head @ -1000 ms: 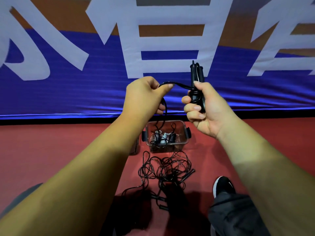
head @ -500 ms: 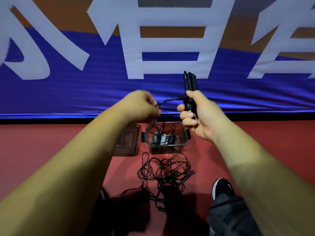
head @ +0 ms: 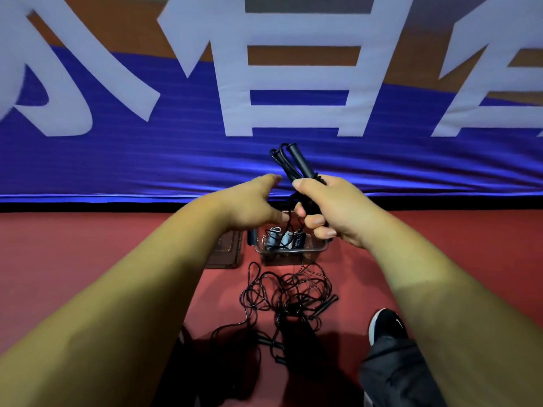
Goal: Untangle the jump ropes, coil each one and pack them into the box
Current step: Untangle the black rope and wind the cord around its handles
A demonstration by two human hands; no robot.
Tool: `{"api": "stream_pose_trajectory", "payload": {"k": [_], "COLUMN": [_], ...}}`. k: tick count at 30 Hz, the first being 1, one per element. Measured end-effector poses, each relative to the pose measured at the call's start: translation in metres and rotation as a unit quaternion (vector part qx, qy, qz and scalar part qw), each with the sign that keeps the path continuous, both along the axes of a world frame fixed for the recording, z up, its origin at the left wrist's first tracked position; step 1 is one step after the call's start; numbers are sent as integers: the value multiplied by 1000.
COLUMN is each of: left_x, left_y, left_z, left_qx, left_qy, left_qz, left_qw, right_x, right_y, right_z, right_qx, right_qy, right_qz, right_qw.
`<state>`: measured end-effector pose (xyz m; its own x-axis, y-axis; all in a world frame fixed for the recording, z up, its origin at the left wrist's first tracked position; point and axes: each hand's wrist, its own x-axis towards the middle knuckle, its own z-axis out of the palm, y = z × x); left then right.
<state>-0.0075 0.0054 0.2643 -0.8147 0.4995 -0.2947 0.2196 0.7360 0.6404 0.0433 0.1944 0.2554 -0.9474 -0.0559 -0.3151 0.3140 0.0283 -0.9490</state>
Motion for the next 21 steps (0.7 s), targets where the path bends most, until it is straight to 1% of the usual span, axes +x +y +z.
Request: {"api": "stream_pose_trajectory", "payload": {"k": [1, 2, 4, 6, 9, 12, 15, 18, 20, 21], "left_x": [0, 0, 1, 1, 0, -1, 0, 3, 3, 2], "left_y": [-2, -3, -3, -3, -3, -3, -3, -4, -4, -5], "left_z": [0, -1, -1, -1, 0, 0, 1, -1, -2, -2], "left_qx": [41, 63, 76, 79, 44, 54, 39, 58, 65, 64], "left_qy": [-26, -46, -60, -56, -16, -18, -42, -112, -134, -130], "left_qz": [-31, -61, -94, -100, -102, -82, -101, -127, -118, -105], "left_qw": [998, 995, 991, 990, 994, 995, 993, 984, 982, 984], "right_x": [1, 1, 1, 1, 2, 4, 4, 5, 5, 5], "right_y": [0, 1, 5, 10, 14, 15, 18, 20, 22, 23], "right_z": [1, 2, 5, 6, 5, 4, 4, 6, 8, 8], "right_qx": [-4, -8, -12, -12, -9, -25, -47, -63, -73, -76], "right_qy": [-3, -3, -2, -1, -6, -17, -20, -18, -18, -21], "right_qz": [5, 8, 8, 6, 6, 3, -3, -9, -12, -13], "right_qw": [1000, 1000, 1000, 1000, 1000, 1000, 999, 998, 997, 997]}}
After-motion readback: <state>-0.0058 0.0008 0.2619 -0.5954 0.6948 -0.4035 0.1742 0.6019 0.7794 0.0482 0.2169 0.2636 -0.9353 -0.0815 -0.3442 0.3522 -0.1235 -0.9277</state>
